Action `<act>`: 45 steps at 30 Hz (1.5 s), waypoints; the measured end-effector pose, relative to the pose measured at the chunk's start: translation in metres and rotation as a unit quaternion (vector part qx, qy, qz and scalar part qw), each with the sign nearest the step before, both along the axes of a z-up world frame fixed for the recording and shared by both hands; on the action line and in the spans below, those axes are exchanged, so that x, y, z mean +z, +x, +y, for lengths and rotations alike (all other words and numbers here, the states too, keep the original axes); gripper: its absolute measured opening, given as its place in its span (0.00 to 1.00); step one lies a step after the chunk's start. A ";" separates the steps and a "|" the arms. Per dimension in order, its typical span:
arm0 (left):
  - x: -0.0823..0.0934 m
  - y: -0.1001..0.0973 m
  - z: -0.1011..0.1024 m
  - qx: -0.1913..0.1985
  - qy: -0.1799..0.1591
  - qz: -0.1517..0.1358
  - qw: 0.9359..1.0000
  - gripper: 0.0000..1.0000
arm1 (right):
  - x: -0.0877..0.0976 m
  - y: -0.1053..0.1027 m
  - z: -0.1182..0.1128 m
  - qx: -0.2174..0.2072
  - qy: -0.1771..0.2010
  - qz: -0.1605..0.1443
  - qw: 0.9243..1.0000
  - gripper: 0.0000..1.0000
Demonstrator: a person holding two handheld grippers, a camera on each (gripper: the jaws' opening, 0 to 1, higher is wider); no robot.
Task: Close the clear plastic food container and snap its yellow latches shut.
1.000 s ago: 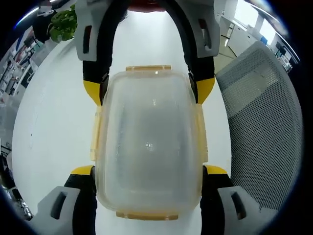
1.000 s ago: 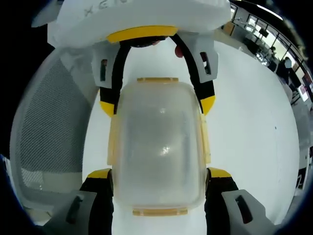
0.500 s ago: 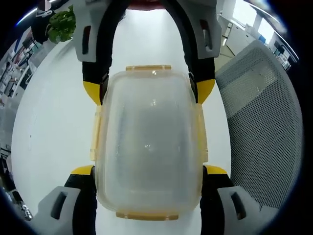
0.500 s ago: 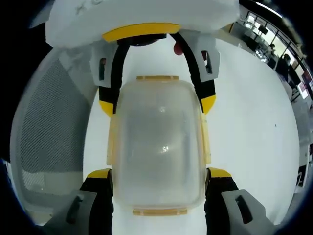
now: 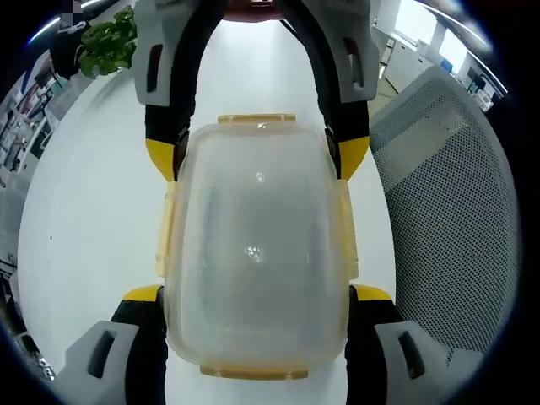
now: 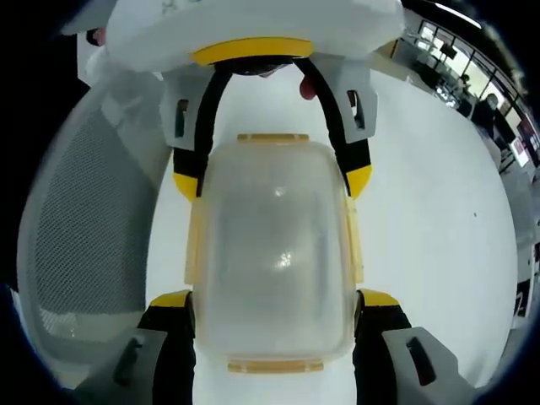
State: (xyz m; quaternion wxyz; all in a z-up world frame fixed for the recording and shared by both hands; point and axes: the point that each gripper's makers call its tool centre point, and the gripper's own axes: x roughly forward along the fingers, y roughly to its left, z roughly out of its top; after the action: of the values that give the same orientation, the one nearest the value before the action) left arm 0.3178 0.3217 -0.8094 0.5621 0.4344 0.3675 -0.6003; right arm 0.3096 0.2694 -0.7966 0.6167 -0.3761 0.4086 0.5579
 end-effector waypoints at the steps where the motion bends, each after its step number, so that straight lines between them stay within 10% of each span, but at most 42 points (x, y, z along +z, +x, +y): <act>1: 0.000 0.000 0.000 0.000 0.000 0.001 1.000 0.88 | 0.000 0.000 0.000 -0.001 0.001 0.000 1.000 0.77; 45: -0.004 0.002 0.039 0.005 0.002 0.004 1.000 0.90 | -0.003 0.001 0.041 -0.003 -0.003 -0.001 1.000 0.79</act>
State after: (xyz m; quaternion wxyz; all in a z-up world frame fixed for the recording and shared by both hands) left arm 0.3196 0.3605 -0.8131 0.5627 0.4309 0.3730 -0.5988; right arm 0.3102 0.3106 -0.7998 0.6173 -0.3777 0.4106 0.5547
